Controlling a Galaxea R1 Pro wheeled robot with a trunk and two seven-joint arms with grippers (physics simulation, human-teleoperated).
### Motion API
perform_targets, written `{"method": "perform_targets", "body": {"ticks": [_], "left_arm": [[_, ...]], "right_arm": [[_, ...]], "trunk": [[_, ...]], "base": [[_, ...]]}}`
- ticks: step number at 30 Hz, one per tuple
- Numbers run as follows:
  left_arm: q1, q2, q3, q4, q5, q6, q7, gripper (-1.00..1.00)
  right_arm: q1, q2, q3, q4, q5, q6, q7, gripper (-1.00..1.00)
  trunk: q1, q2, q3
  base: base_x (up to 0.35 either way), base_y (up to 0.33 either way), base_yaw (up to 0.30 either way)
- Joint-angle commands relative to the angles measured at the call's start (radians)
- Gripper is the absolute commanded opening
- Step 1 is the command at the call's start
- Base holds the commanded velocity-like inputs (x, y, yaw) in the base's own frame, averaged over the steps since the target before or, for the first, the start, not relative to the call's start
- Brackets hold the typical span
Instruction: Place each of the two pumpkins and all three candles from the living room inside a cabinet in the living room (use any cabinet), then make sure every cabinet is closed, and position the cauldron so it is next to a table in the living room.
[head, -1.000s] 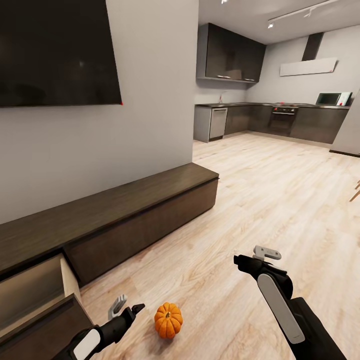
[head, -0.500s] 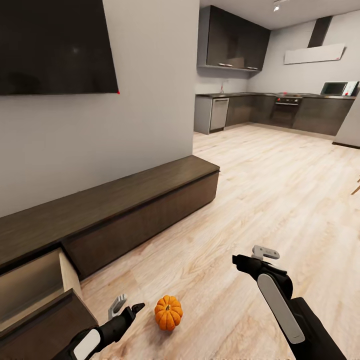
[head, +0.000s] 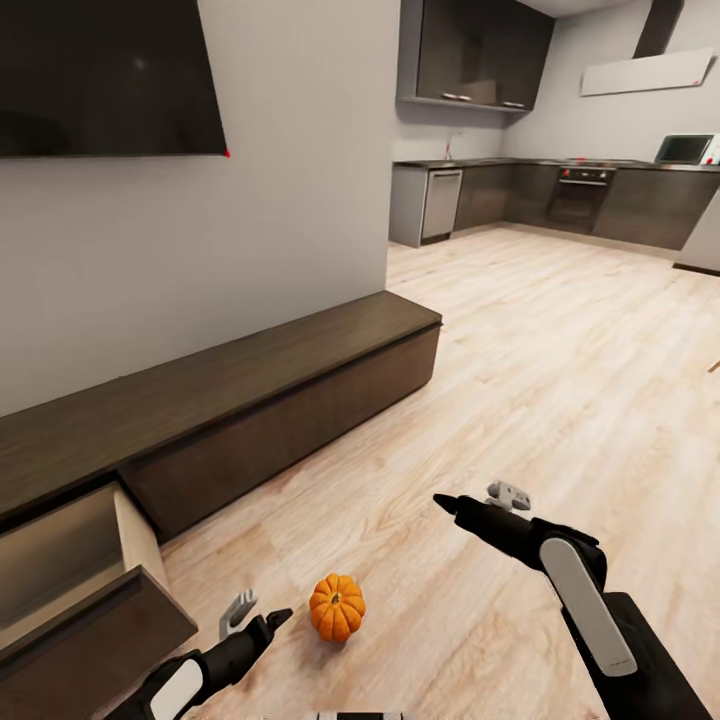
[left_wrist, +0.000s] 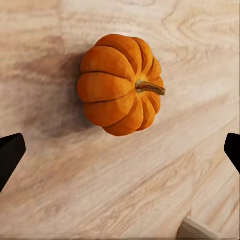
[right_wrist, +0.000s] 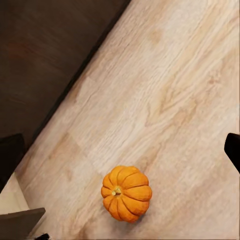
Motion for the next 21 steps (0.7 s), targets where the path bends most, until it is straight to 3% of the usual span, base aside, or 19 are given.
{"method": "perform_targets", "body": {"ticks": [1, 4, 13, 21], "left_arm": [[-0.001, 0.001, -0.005, 0.000, 0.009, 0.005, -0.001, 1.00], [0.000, 0.001, -0.009, -0.001, 0.009, 0.005, -0.001, 1.00], [-0.001, 0.001, -0.016, -0.015, 0.009, 0.005, -0.004, 1.00], [-0.007, 0.014, -0.019, -0.116, 0.008, 0.006, -0.053, 1.00]], "right_arm": [[-0.001, -0.001, -0.007, -0.001, -0.016, 0.003, 0.000, 1.00], [-0.001, -0.001, -0.035, -0.001, -0.033, 0.008, 0.032, 1.00], [-0.001, -0.001, -0.041, -0.001, -0.038, 0.009, 0.041, 1.00], [-0.001, -0.001, -0.042, -0.001, -0.038, 0.009, 0.041, 1.00]], "trunk": [[0.000, -0.001, -0.005], [0.002, -0.001, -0.016], [0.006, -0.003, -0.051], [0.009, -0.005, -0.082]], "base": [[0.000, 0.000, 0.000], [0.000, 0.000, 0.000], [0.000, 0.000, 0.000], [0.000, 0.000, 0.000]]}}
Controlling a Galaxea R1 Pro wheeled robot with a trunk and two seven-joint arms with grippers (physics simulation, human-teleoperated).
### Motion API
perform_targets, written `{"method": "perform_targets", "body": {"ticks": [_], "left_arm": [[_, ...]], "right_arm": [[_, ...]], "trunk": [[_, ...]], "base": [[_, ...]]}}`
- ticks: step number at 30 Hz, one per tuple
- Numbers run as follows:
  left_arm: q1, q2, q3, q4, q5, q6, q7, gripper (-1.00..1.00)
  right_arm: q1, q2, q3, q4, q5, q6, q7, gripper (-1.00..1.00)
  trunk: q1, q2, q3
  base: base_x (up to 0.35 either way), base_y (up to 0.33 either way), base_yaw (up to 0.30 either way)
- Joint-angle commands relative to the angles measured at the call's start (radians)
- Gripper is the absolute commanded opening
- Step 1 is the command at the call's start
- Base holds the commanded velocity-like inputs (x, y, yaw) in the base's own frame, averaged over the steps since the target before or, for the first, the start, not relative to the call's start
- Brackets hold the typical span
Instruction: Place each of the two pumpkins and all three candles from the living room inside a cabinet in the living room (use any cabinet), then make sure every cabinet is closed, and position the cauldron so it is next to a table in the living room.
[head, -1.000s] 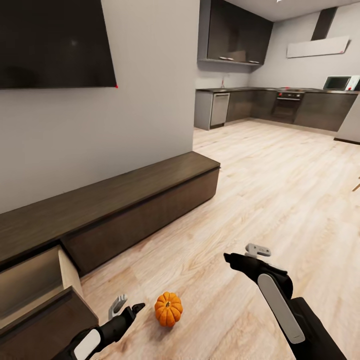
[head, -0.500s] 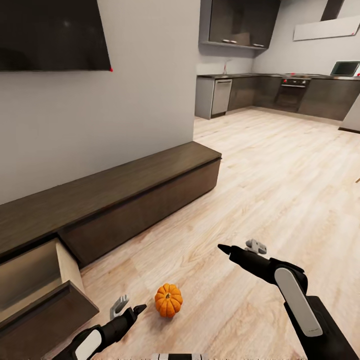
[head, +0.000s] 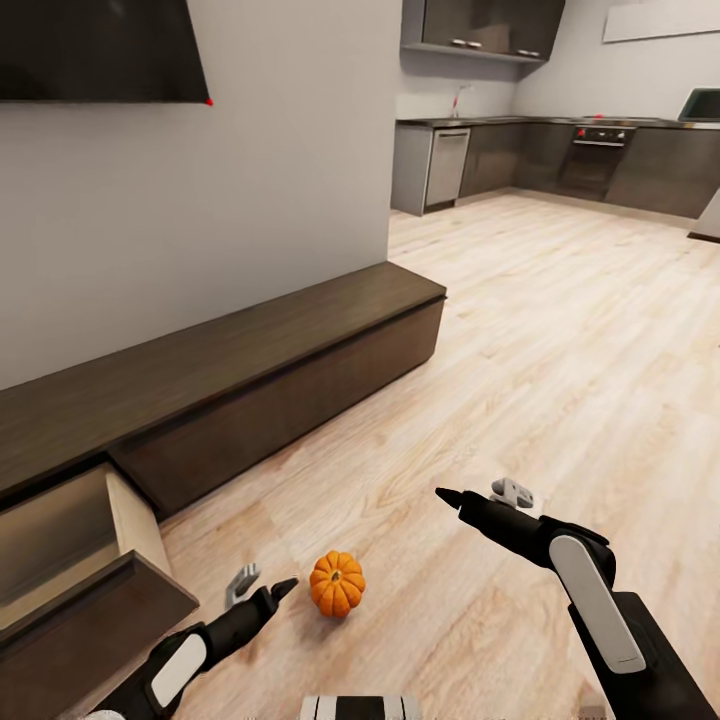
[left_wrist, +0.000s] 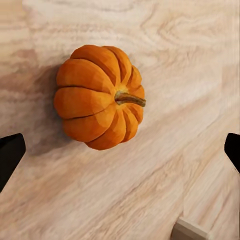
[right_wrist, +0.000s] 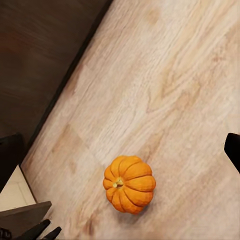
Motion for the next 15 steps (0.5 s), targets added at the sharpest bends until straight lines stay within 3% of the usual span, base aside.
{"method": "perform_targets", "body": {"ticks": [1, 15], "left_arm": [[-0.001, 0.001, -0.004, -0.017, 0.010, 0.006, -0.001, 1.00], [-0.002, -0.005, -0.006, -0.059, 0.005, 0.007, -0.004, 1.00]], "right_arm": [[-0.001, -0.001, 0.001, -0.001, -0.011, 0.001, -0.010, 1.00], [-0.001, -0.001, 0.001, 0.000, -0.011, -0.001, -0.011, 1.00]], "trunk": [[0.000, -0.001, -0.005], [0.007, -0.004, -0.059]], "base": [[0.000, 0.000, 0.000], [0.000, 0.000, 0.000]]}}
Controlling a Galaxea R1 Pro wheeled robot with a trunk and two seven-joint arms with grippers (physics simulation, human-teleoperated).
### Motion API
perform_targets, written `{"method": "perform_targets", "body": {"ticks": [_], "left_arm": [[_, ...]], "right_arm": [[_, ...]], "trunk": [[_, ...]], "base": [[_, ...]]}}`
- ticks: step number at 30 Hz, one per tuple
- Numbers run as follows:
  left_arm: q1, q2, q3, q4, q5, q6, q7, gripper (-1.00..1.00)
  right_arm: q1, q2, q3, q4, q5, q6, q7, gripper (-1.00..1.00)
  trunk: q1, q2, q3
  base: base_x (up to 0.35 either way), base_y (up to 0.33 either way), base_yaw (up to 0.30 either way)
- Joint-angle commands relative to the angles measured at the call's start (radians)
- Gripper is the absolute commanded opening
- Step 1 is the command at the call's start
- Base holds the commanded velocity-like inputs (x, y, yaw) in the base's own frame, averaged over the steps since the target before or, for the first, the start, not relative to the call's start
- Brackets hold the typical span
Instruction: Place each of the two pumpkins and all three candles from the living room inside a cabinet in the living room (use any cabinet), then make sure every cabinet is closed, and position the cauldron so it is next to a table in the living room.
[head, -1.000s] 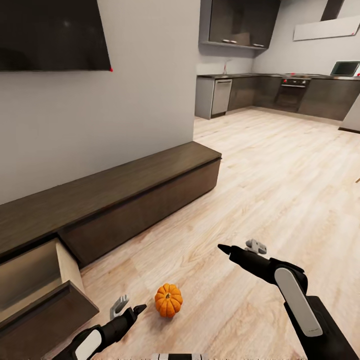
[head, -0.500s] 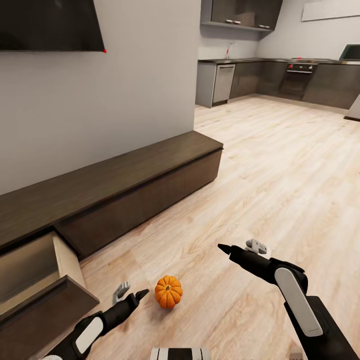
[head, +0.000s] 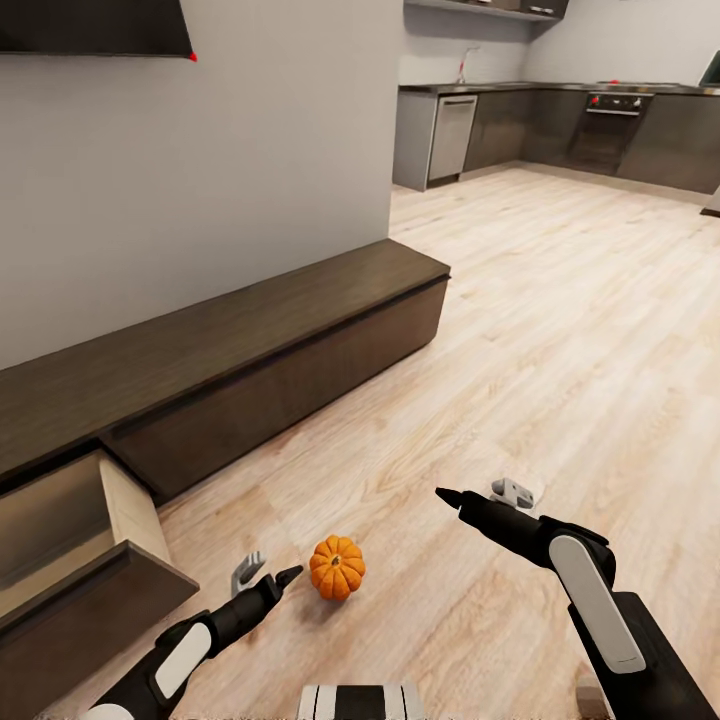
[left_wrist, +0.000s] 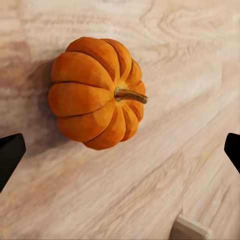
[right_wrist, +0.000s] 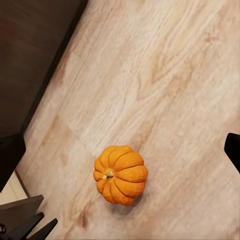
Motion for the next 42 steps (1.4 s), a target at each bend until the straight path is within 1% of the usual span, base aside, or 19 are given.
{"method": "perform_targets", "body": {"ticks": [1, 4, 8, 38, 42], "left_arm": [[0.000, 0.000, -0.004, 0.000, 0.006, 0.005, 0.000, 1.00], [0.000, 0.001, -0.004, -0.001, -0.011, 0.005, 0.000, 1.00], [0.000, 0.000, -0.004, -0.001, -0.019, 0.005, 0.000, 1.00], [0.001, 0.004, -0.004, -0.001, -0.021, 0.005, -0.002, 1.00], [0.001, 0.004, -0.004, -0.001, -0.021, 0.005, -0.002, 1.00]], "right_arm": [[-0.001, -0.001, 0.001, -0.001, -0.011, 0.001, -0.011, 1.00], [-0.001, -0.001, 0.001, -0.001, -0.011, 0.001, -0.011, 1.00], [-0.001, -0.001, 0.001, -0.001, -0.011, 0.001, -0.010, 1.00], [-0.001, 0.000, 0.001, -0.001, -0.011, -0.001, -0.010, 1.00], [-0.001, 0.001, 0.001, -0.001, -0.011, -0.001, -0.010, 1.00]], "trunk": [[0.000, -0.001, -0.005], [0.002, -0.001, -0.016], [0.003, -0.002, -0.032], [0.017, -0.009, -0.148], [0.017, -0.009, -0.148]], "base": [[0.000, 0.000, 0.000], [0.000, 0.000, 0.000], [0.000, 0.000, 0.000], [0.000, 0.000, 0.000], [0.000, 0.000, 0.000]]}}
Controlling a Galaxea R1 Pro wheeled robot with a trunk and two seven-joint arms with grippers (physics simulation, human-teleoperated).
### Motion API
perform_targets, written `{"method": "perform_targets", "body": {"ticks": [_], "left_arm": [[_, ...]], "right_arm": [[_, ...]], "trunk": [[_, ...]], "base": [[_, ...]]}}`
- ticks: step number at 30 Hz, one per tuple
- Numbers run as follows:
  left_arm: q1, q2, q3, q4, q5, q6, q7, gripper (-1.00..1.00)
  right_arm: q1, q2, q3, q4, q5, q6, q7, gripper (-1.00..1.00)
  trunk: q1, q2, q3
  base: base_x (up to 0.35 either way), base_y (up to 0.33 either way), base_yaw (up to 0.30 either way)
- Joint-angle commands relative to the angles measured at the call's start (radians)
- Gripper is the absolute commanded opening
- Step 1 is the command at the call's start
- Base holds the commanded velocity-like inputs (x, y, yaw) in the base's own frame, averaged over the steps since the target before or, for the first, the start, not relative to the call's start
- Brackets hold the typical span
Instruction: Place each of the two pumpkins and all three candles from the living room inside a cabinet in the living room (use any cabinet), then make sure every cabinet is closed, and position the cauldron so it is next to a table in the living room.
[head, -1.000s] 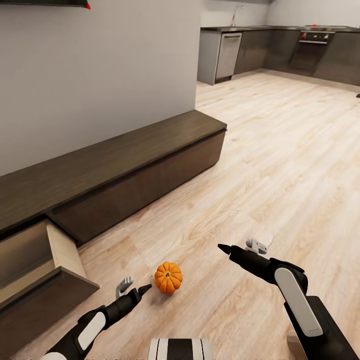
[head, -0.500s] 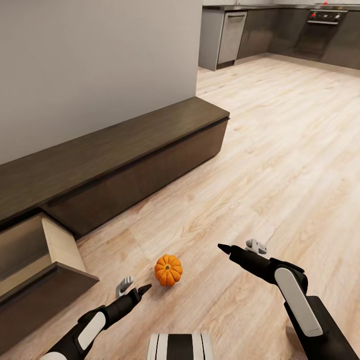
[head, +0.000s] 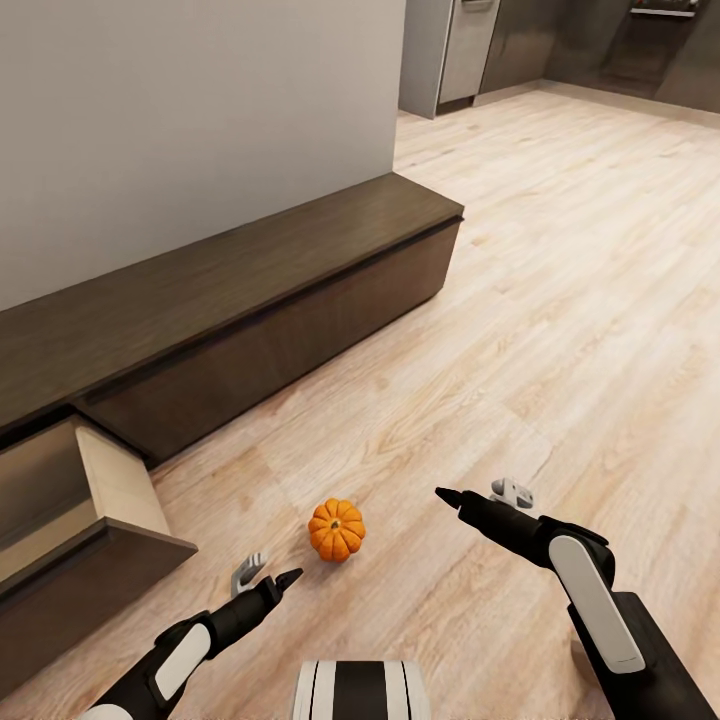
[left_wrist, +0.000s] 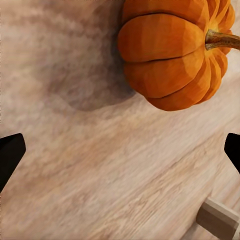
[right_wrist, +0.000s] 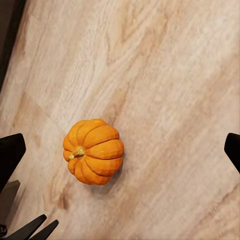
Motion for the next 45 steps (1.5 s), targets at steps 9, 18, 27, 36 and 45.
{"method": "perform_targets", "body": {"ticks": [9, 18, 27, 36, 45], "left_arm": [[-0.001, 0.002, -0.004, 0.000, 0.010, 0.005, 0.000, 1.00], [0.000, 0.004, -0.004, 0.000, 0.009, 0.005, 0.001, 1.00], [0.000, 0.004, -0.003, 0.000, 0.009, 0.005, 0.001, 1.00], [0.000, 0.004, -0.003, 0.001, 0.008, 0.005, 0.001, 1.00], [0.000, 0.004, -0.003, 0.002, 0.007, 0.005, 0.002, 1.00]], "right_arm": [[-0.001, 0.002, 0.001, -0.001, -0.010, 0.001, -0.011, 1.00], [-0.001, -0.001, 0.001, -0.001, -0.010, 0.001, -0.011, 1.00], [-0.001, 0.001, 0.001, -0.001, -0.010, 0.000, -0.011, 1.00], [-0.001, 0.001, 0.001, -0.001, -0.010, -0.001, -0.010, 1.00], [-0.001, 0.002, 0.001, 0.000, -0.010, -0.001, -0.010, 1.00]], "trunk": [[0.000, 0.000, -0.001], [0.000, 0.000, -0.001], [0.000, 0.000, -0.001], [0.000, 0.000, -0.001], [0.000, 0.000, -0.001]], "base": [[0.011, -0.007, 0.000], [0.095, -0.041, 0.000], [0.140, -0.001, 0.000], [0.091, 0.000, 0.000], [0.017, 0.000, 0.000]]}}
